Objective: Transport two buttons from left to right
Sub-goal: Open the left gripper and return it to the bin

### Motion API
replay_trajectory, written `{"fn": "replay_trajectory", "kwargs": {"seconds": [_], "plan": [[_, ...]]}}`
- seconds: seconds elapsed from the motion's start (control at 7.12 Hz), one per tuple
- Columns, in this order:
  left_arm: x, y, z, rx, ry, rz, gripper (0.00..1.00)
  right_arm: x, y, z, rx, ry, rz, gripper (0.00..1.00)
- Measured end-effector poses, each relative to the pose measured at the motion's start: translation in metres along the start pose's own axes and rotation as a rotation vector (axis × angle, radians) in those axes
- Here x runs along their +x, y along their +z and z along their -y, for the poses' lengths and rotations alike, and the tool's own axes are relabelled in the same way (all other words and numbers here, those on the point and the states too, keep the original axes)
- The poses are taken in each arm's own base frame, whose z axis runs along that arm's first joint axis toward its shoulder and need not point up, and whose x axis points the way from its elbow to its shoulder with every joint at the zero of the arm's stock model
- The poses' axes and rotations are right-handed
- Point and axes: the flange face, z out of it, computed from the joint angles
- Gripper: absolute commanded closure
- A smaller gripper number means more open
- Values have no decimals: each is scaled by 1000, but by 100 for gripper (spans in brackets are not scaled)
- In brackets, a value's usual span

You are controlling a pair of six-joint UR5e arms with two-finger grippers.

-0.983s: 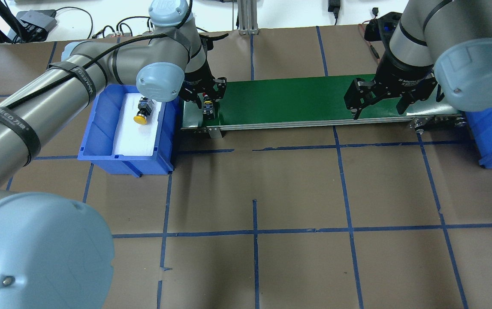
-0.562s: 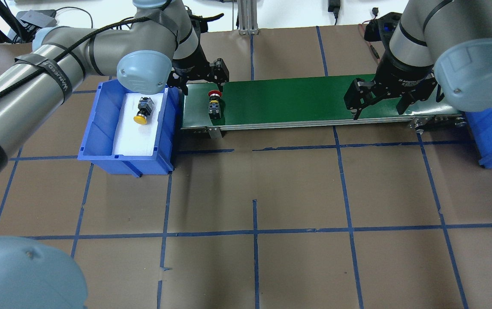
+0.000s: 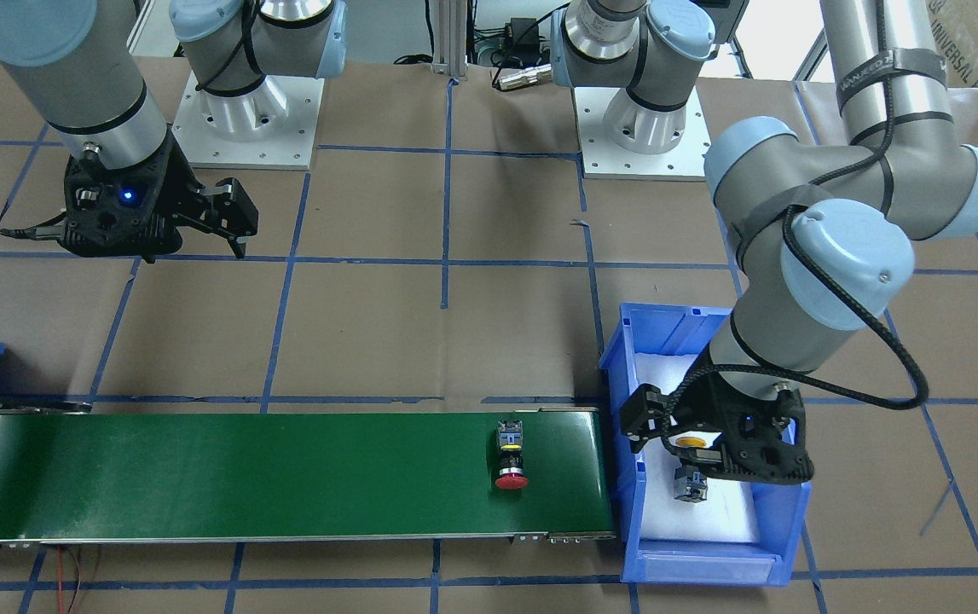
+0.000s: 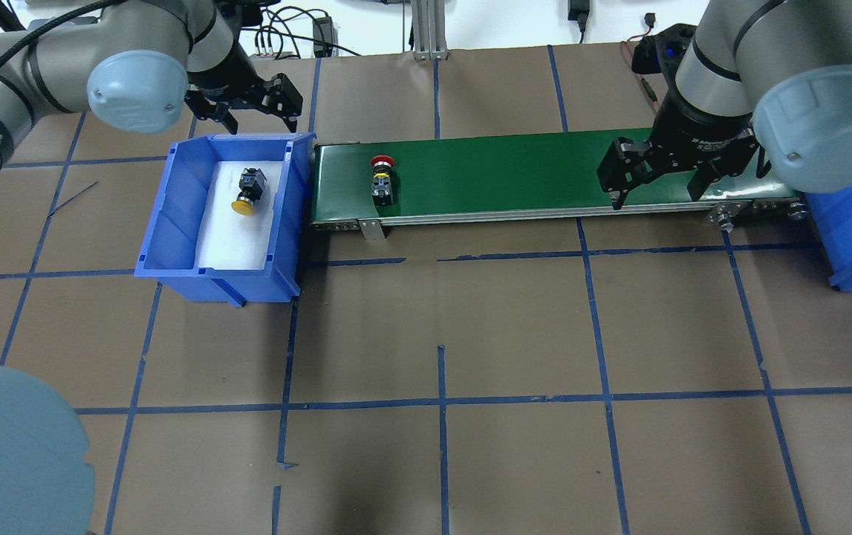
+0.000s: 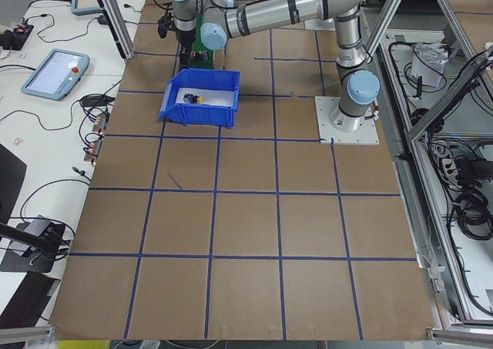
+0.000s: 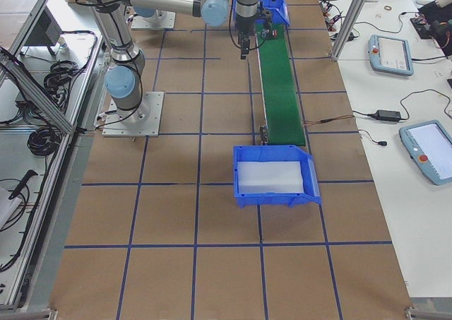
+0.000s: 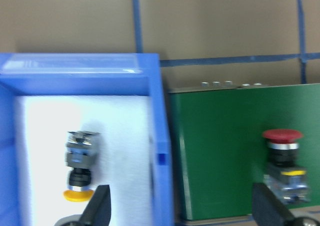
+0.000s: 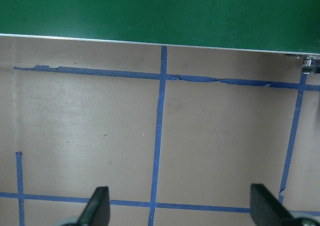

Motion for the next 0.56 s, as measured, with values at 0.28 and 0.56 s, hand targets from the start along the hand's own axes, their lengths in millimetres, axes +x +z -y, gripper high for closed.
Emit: {"fn": "replay_trajectory", "kwargs": {"seconds": [0.28, 0.56], "plan": [[-36, 26, 2, -39, -4, 3, 0, -2, 0, 0, 2, 1, 1, 0], [-61, 54, 4, -76, 11, -1, 0, -3, 0, 0, 2, 0, 2, 0]]}}
